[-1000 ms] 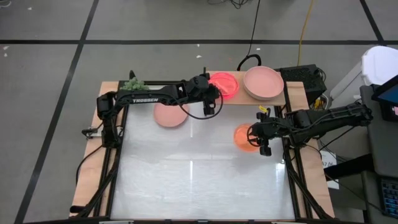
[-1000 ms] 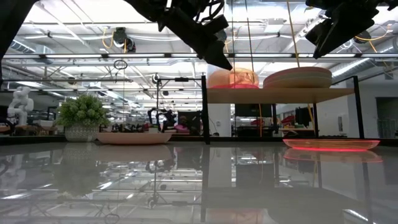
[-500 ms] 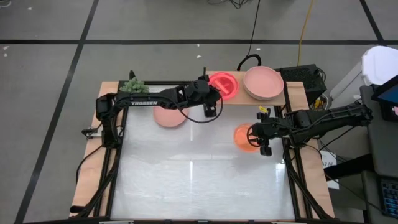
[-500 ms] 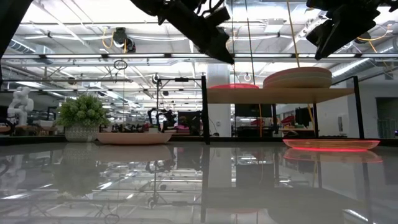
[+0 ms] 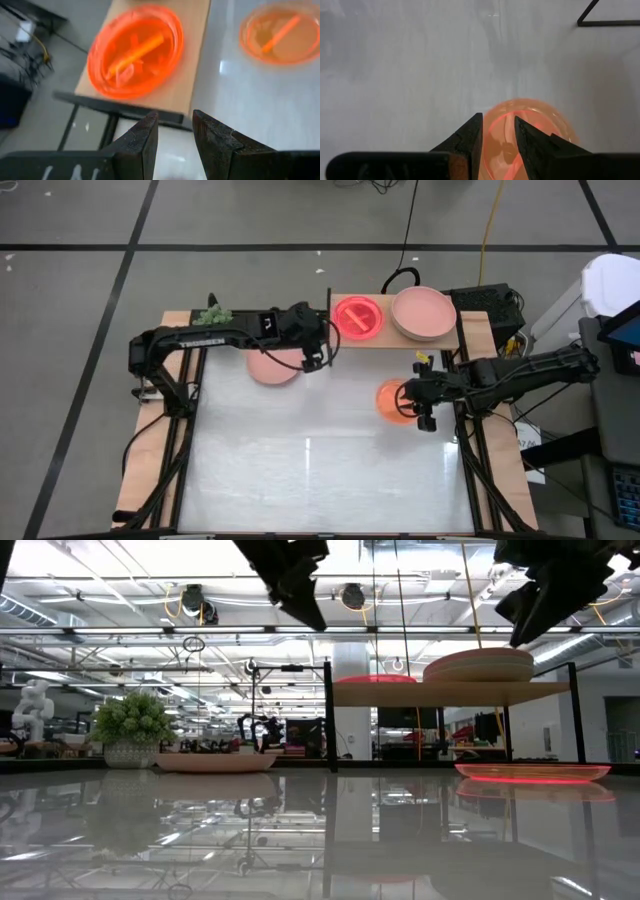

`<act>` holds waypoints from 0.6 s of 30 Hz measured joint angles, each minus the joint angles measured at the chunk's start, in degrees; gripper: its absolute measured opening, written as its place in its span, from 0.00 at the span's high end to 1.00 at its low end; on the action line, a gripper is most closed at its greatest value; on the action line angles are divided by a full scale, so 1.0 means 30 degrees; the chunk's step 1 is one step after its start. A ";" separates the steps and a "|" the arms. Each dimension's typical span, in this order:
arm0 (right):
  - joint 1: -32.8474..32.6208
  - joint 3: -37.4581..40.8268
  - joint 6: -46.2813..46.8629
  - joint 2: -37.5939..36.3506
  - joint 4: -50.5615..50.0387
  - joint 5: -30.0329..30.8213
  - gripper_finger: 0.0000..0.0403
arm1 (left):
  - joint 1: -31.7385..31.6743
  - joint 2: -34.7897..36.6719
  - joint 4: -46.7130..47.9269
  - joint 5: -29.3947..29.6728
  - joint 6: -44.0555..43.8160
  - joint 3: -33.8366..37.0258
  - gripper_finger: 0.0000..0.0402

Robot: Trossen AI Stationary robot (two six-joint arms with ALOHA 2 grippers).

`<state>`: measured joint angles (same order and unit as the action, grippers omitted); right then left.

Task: Place and stack plates onto a shelf
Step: Stack the pink plate on top of the other pink plate on the shelf

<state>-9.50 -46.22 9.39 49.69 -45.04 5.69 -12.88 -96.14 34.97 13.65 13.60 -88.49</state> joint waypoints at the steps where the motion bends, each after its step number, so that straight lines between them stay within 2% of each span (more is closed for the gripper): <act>1: 0.0000 0.0060 0.0000 0.0000 -0.0015 0.0000 0.76 | -0.0056 -0.0004 0.0346 -0.0019 -0.0234 0.0000 0.68; 3: 0.0000 0.0075 0.0000 0.0000 -0.0016 0.0007 0.76 | -0.0242 -0.0044 0.1082 -0.0046 -0.0679 0.0069 0.68; 6: 0.0000 0.0075 0.0000 0.0000 0.0188 0.0013 0.76 | -0.0427 0.0000 0.0327 -0.0022 -0.0936 0.1211 0.68; 10: 0.0000 0.0075 0.0140 0.0000 0.0159 0.0000 0.76 | -0.0528 0.0352 -0.0939 -0.0023 -0.1909 0.3978 0.68; 13: 0.0000 0.0075 0.0138 -0.0047 0.0011 0.0000 0.76 | -0.0521 0.0924 -0.2389 0.1034 -0.2878 0.5923 0.68; 15: 0.0000 0.0075 0.0081 -0.0090 -0.0042 0.0000 0.76 | -0.0478 0.1344 -0.1979 0.1798 -0.3525 0.7221 0.68; 18: 0.0000 0.0074 -0.0231 -0.0226 -0.0062 0.0007 0.76 | -0.0260 0.2127 -0.3075 0.1965 -0.4244 0.9027 0.68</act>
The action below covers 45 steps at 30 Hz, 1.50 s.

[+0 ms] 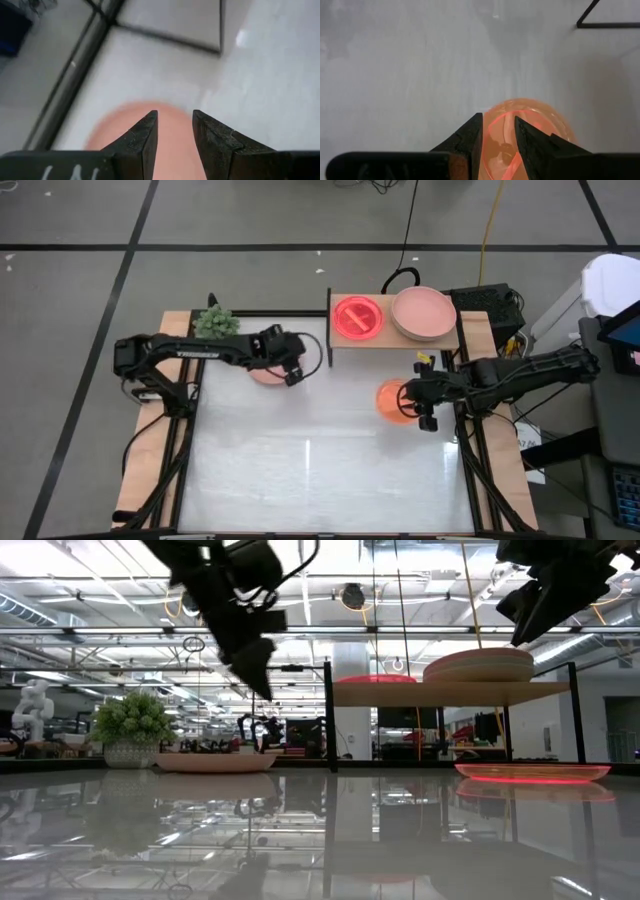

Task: Place and stack plates onto a shelf
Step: Stack the pink plate on top of the other pink plate on the shelf

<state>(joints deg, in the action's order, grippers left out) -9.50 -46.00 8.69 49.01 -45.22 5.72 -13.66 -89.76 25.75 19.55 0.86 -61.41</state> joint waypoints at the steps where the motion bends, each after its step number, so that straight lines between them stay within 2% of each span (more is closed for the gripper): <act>1: 0.0000 -0.0006 -0.0079 -0.0078 0.0079 0.0007 0.76 | 0.0138 0.0174 -0.0144 0.0012 -0.0138 0.0537 0.68; 9: 0.0000 -0.0007 -0.0181 -0.0518 0.0436 0.0038 0.76 | 0.1321 0.0583 -0.2221 -0.0013 -0.1273 0.4099 0.68; 14: 0.0007 -0.0009 -0.0207 -0.0578 0.0591 0.0044 0.76 | 0.1998 0.0584 -0.2566 0.0236 -0.2202 0.5024 0.68; 20: 0.0007 -0.0006 -0.0253 -0.0582 0.0564 0.0038 0.76 | 0.2374 0.0583 -0.2806 0.0665 -0.1989 0.6073 0.68; 30: 0.0005 -0.0013 -0.0236 -0.0582 0.0559 0.0007 0.76 | 0.2559 0.0583 -0.3260 0.0557 -0.1254 0.7485 0.68; 45: 0.0006 -0.0013 -0.0330 -0.0582 0.0563 0.0000 0.76 | 0.2721 0.0583 -0.3637 0.0985 -0.0676 0.7540 0.68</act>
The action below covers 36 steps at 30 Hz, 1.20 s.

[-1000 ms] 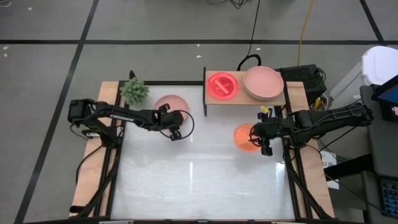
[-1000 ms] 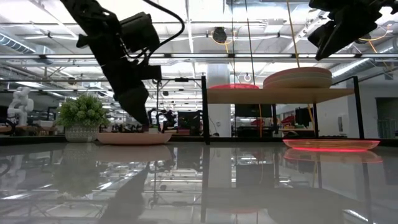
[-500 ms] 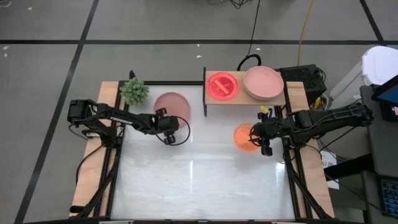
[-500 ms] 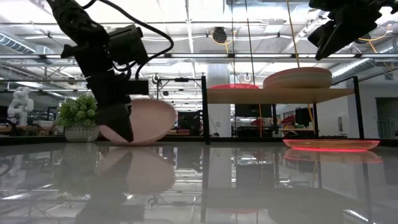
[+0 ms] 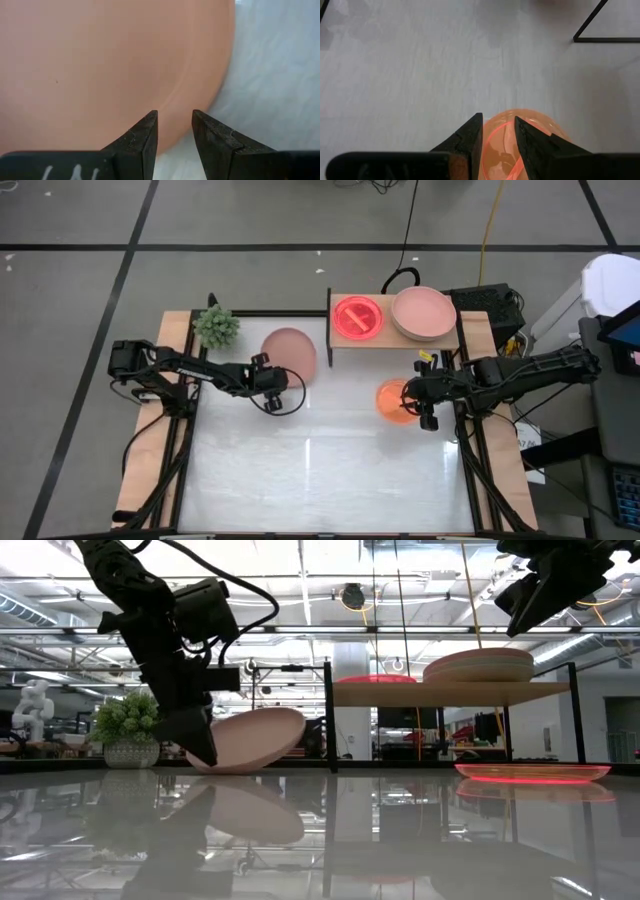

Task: Place and stack plates onto a shelf
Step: Stack the pink plate on top of the other pink plate on the shelf

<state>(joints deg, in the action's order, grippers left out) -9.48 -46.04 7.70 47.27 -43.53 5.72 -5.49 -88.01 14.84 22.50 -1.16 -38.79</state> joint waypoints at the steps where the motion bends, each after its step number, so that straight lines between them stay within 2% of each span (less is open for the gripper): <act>1: -0.0003 0.0000 -0.0002 0.0000 0.0002 0.0000 0.76 | 0.0006 0.0000 -0.0039 0.0000 0.0008 -0.0007 0.68; 17: 0.0002 0.0000 -0.0007 0.0000 0.0002 0.0000 0.76 | 0.0912 0.0028 -0.0061 -0.0036 0.1669 -0.0022 0.68; 28: -0.0002 -0.0007 -0.0081 0.0000 0.0074 0.0000 0.76 | 0.0721 0.1537 0.0005 -0.0066 0.1946 -0.0029 0.68; 33: -0.0004 -0.0007 -0.0087 0.0000 0.0067 0.0000 0.76 | 0.0324 0.1519 0.0014 -0.2017 0.1573 -0.0029 0.68; 36: -0.0002 -0.0007 -0.0087 0.0000 0.0074 -0.0004 0.76 | 0.0304 0.1287 0.0110 -0.2193 0.1353 -0.0029 0.68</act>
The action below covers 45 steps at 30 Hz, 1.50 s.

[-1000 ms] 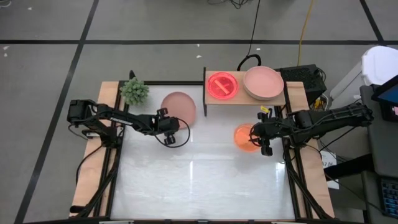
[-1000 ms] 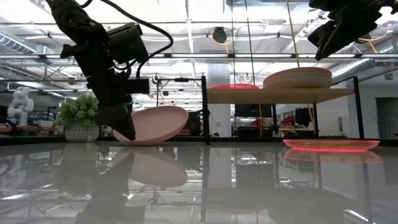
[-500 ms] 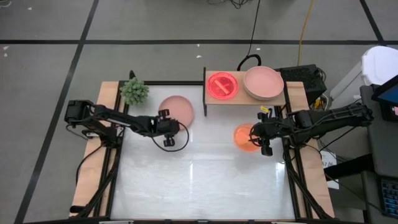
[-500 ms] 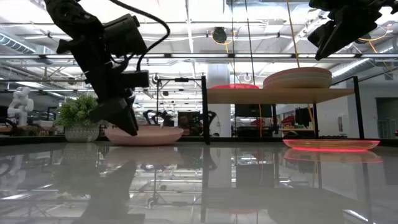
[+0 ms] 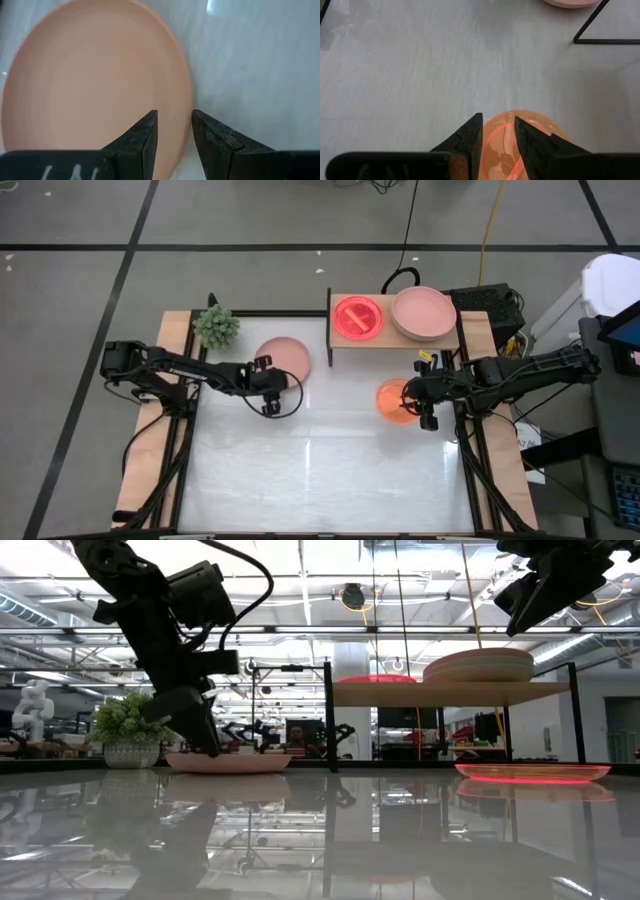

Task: Place and stack plates onto a shelf
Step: Stack the pink plate on top of the other pink plate on the shelf

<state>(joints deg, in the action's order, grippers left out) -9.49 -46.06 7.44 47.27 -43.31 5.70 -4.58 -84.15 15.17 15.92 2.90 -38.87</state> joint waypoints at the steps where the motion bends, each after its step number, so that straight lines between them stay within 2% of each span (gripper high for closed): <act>1: -0.0003 0.0000 0.0000 0.0000 -0.0006 -0.0003 0.76 | 0.0000 -0.0004 0.0157 -0.0005 0.0000 0.0006 0.68; 11: 0.0004 0.0000 0.0083 0.0000 0.0001 -0.0010 0.76 | -0.0006 0.0003 0.0887 0.0040 0.1516 0.0132 0.68; 16: -0.0002 0.0000 0.0080 0.0000 0.0001 -0.0010 0.76 | -0.0060 0.0017 0.0240 0.0191 0.1922 0.1461 0.68; 19: 0.0004 0.0000 0.0080 0.0000 0.0001 -0.0010 0.76 | -0.0018 0.0087 -0.1241 0.1136 0.2024 0.2372 0.69; 29: -0.0003 0.0000 -0.0423 0.0000 0.0517 -0.0010 0.76 | 0.0532 0.0025 -0.2881 0.2198 0.3813 0.3082 0.94; 36: 0.0004 0.0000 -0.0663 0.0000 0.1181 0.0019 0.76 | 0.1539 0.0203 -0.2041 0.2029 0.4054 0.2628 0.97; 45: -0.0002 0.0000 -0.1368 0.0452 0.3647 0.0041 0.76 | 0.3859 0.0941 0.1508 0.1397 0.4429 0.0016 0.97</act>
<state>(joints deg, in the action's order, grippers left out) -9.49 -46.06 3.34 48.62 -32.37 5.82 7.00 -81.32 19.69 20.11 16.18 -38.82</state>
